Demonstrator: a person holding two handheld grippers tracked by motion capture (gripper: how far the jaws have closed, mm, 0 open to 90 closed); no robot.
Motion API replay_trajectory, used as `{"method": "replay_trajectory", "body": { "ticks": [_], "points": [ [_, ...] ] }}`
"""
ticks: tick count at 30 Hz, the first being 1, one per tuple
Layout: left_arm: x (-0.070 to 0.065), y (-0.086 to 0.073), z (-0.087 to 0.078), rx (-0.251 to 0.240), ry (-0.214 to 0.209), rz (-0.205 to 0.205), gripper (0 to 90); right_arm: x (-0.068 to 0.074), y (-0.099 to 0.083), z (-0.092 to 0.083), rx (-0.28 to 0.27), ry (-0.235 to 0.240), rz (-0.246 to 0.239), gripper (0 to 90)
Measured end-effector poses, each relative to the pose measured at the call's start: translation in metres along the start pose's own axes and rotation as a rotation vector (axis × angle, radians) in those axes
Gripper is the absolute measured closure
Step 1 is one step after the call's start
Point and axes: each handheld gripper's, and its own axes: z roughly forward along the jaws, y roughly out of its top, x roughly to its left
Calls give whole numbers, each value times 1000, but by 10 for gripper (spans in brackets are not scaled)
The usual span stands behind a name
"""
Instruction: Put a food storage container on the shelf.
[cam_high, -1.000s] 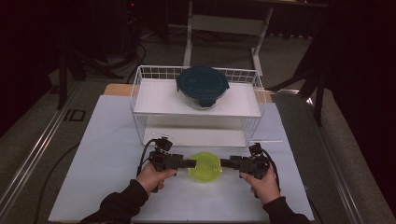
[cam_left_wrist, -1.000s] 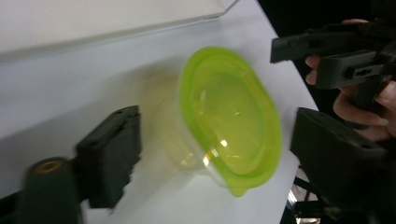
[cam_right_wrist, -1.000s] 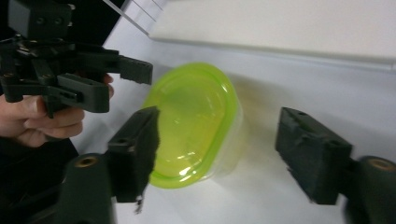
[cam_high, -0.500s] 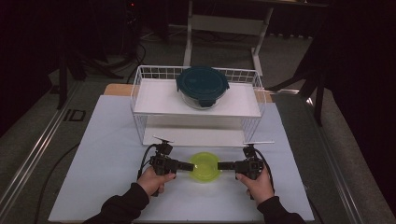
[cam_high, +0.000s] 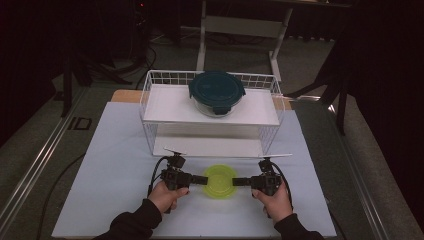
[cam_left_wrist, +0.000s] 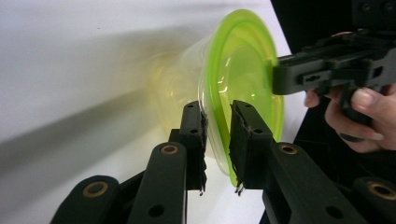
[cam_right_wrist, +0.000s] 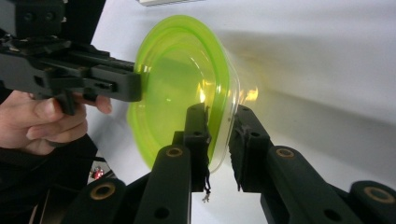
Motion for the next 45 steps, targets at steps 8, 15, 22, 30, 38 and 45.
{"method": "replay_trajectory", "body": {
  "ticks": [8,15,22,30,38,45],
  "points": [
    [-4,-9,-5,-28,49,8,802,19,-6,-1,-25,-46,-75,816],
    [-20,-2,-25,-66,38,37,805,27,-2,-7,-46,-10,-80,815],
    [-41,9,-49,-113,17,68,805,49,10,-27,-97,22,-114,815],
    [-70,21,-74,-148,24,138,810,72,20,-48,-135,46,-155,814],
    [-95,34,-98,-179,25,170,813,94,34,-66,-167,71,-187,813],
    [-120,50,-122,-219,32,216,820,112,51,-83,-196,85,-211,810]
  ]
}}
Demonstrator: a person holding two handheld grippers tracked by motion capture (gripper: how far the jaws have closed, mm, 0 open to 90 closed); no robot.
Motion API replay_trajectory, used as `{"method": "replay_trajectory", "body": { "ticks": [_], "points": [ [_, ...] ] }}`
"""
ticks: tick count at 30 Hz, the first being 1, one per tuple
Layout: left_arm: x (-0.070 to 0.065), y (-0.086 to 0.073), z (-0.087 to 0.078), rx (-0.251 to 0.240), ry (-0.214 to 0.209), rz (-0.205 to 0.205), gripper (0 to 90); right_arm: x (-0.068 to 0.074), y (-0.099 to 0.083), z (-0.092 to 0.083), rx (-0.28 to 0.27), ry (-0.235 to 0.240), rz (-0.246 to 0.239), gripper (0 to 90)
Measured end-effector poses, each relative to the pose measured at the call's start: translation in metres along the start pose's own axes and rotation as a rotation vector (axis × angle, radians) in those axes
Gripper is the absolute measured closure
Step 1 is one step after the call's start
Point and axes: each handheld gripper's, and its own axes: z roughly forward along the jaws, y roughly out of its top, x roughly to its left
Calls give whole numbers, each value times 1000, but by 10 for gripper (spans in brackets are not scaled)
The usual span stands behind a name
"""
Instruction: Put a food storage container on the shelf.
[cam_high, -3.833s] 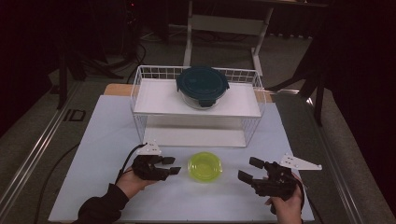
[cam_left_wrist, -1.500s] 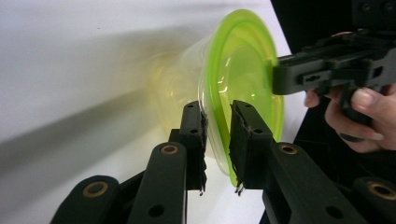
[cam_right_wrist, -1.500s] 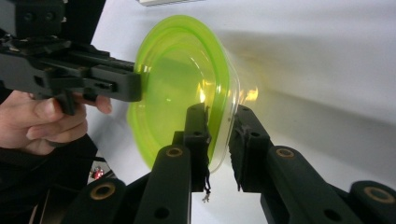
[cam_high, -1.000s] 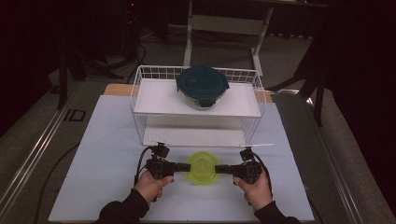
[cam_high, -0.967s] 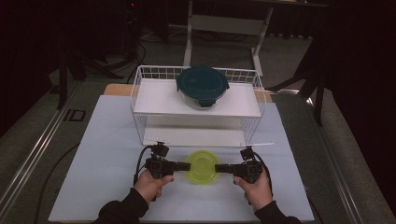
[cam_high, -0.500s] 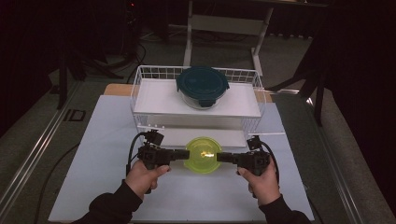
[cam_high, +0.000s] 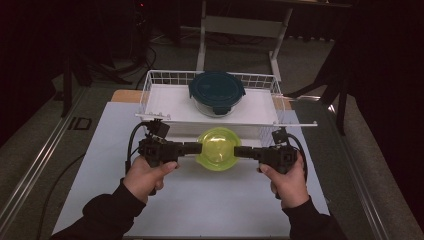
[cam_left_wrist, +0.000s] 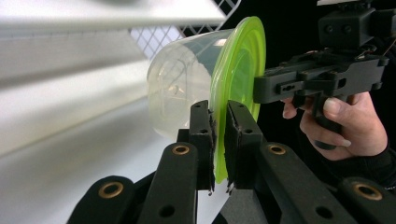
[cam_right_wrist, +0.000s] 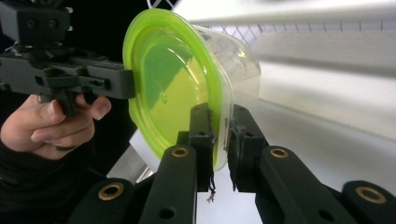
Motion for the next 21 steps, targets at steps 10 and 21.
{"method": "replay_trajectory", "body": {
  "ticks": [10,21],
  "points": [
    [-17,43,-16,-46,32,56,826,15,39,-10,-56,-7,-24,806],
    [-8,84,-22,-85,17,47,826,25,87,-12,-85,-41,-45,805]
  ]
}}
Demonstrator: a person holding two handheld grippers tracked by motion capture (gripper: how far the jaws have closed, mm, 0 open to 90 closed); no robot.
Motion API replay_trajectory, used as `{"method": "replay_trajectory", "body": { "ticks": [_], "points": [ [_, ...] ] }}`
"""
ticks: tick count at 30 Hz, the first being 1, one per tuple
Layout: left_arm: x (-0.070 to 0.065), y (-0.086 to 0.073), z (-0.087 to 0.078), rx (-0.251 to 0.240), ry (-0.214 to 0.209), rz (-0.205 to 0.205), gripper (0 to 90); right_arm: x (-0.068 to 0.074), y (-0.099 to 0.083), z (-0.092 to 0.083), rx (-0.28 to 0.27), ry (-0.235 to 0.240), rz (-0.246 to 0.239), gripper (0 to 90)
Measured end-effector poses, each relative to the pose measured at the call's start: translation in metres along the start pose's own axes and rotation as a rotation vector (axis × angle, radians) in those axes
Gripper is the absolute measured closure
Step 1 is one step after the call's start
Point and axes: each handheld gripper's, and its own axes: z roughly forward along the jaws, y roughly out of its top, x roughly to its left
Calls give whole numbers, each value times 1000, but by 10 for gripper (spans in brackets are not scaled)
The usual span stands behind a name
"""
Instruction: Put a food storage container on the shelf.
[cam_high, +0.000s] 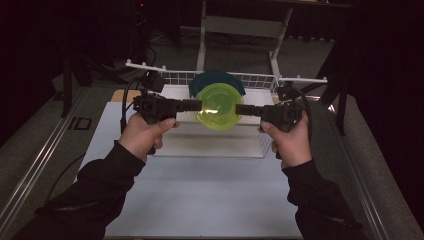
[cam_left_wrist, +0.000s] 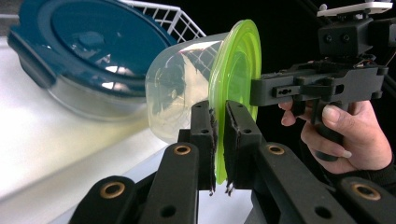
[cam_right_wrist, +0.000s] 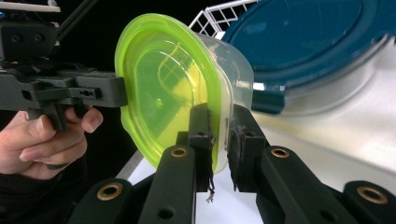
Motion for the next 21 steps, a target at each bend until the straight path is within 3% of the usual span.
{"method": "replay_trajectory", "body": {
  "ticks": [5,7,21],
  "points": [
    [13,15,7,-1,4,-28,822,-3,22,7,-7,-44,0,806],
    [23,22,11,-20,-12,-57,820,-6,28,9,-16,-29,23,807],
    [36,47,31,-38,51,-105,809,-18,56,17,-28,-91,61,806]
  ]
}}
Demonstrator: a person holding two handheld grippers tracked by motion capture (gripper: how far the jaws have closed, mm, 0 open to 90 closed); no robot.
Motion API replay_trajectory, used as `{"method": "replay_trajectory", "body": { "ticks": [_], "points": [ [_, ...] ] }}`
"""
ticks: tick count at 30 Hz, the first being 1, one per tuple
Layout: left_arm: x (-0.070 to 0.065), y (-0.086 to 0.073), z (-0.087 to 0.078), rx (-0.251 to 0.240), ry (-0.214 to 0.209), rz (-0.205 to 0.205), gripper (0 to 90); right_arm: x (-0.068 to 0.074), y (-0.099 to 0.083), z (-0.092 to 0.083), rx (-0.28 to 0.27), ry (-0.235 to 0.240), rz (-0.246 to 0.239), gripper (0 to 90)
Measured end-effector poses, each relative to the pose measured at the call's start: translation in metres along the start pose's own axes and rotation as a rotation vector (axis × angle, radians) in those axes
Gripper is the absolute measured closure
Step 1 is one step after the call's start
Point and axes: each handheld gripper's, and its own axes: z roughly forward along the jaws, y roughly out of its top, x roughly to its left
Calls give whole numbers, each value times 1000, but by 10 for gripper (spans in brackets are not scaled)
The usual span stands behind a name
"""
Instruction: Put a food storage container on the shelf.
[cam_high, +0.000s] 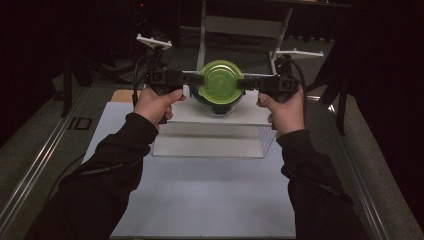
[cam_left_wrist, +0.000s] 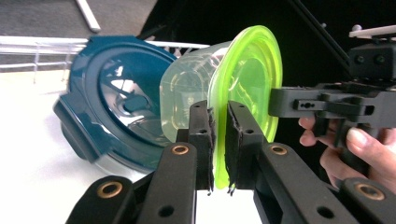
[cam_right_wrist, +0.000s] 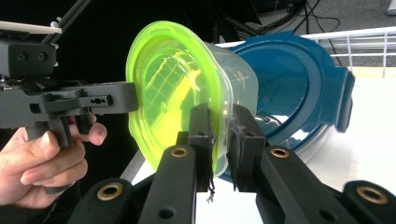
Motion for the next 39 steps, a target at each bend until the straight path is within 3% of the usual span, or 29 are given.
{"method": "replay_trajectory", "body": {
  "ticks": [4,8,15,17,21,26,33,35,37,39],
  "points": [
    [1,3,4,-2,8,-8,799,-4,7,2,8,0,24,796],
    [-2,3,9,-14,-1,4,742,-9,12,4,3,17,56,714],
    [3,2,16,-33,20,-29,661,-12,16,9,8,-12,57,678],
    [7,1,17,-41,8,-46,631,-12,17,11,9,-19,60,661],
    [8,3,21,-46,18,-43,615,-13,18,14,2,-18,68,651],
    [8,5,22,-56,27,-41,532,-15,20,17,-11,-6,85,597],
    [9,3,14,-91,32,-34,439,-15,21,13,-38,-1,71,505],
    [8,2,10,-108,21,-20,430,-15,20,10,-49,-7,59,491],
    [5,-3,4,-145,10,20,406,-15,18,7,-51,-7,43,478],
    [4,-9,-3,-165,-35,81,342,-15,15,3,-55,-13,23,477]
  ]
}}
